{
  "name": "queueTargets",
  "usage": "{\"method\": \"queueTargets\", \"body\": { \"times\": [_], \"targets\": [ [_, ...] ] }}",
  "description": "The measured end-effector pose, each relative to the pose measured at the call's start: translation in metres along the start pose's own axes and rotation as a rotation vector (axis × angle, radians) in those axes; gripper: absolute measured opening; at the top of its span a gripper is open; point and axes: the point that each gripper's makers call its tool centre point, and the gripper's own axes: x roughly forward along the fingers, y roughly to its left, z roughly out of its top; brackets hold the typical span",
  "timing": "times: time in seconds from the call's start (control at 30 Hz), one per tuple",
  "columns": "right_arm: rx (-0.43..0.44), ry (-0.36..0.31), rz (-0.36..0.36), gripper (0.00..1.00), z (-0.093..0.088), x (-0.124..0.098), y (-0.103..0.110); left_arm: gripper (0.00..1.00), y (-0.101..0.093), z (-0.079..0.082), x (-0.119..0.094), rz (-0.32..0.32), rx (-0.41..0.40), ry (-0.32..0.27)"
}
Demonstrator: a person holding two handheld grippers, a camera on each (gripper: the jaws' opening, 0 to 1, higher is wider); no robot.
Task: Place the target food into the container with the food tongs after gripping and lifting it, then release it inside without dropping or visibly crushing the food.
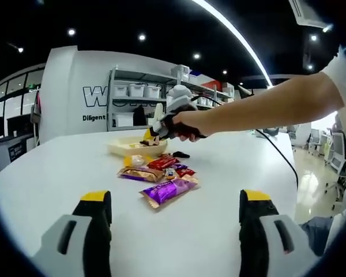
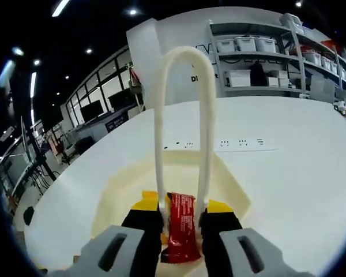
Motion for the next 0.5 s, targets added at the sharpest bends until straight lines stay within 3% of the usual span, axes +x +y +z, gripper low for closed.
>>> {"method": "queueTargets", "body": {
  "times": [0.2,0.5],
  "targets": [
    [0.007,-0.015,0.005,0.20,0.004,-0.001,0.000,0.90,0.000,0.000,0.000,-0.002,-0.002,0.000],
    [0.002,-0.029,0.029,0.20,0.007,-0.020,0.007,0.90,0.000,-0.001,0.000,-0.004,-0.002,0.004]
  ]
}}
